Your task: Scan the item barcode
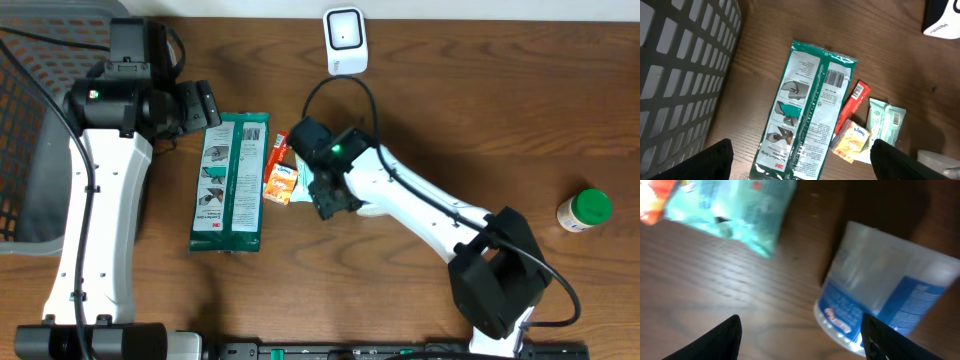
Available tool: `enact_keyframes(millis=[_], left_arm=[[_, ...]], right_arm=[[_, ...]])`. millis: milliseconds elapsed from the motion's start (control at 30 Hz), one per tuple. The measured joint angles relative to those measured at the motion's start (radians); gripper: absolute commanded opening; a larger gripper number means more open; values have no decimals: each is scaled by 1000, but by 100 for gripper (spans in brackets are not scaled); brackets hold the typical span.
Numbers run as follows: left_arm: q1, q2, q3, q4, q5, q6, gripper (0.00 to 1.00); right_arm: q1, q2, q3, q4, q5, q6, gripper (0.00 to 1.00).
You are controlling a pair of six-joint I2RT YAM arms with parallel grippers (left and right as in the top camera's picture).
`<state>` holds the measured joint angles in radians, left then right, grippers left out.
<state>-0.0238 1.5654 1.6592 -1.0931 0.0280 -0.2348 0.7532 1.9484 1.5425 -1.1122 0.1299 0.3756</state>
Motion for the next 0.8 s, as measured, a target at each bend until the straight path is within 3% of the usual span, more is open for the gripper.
enact_keyframes(millis=[433, 800], left_arm=[[0, 0, 0, 0, 0, 0, 88], [0, 0, 0, 0, 0, 0, 88]], right_arm=[[-49, 0, 0, -33, 10, 16, 84], [-51, 0, -30, -50, 38, 35, 84]])
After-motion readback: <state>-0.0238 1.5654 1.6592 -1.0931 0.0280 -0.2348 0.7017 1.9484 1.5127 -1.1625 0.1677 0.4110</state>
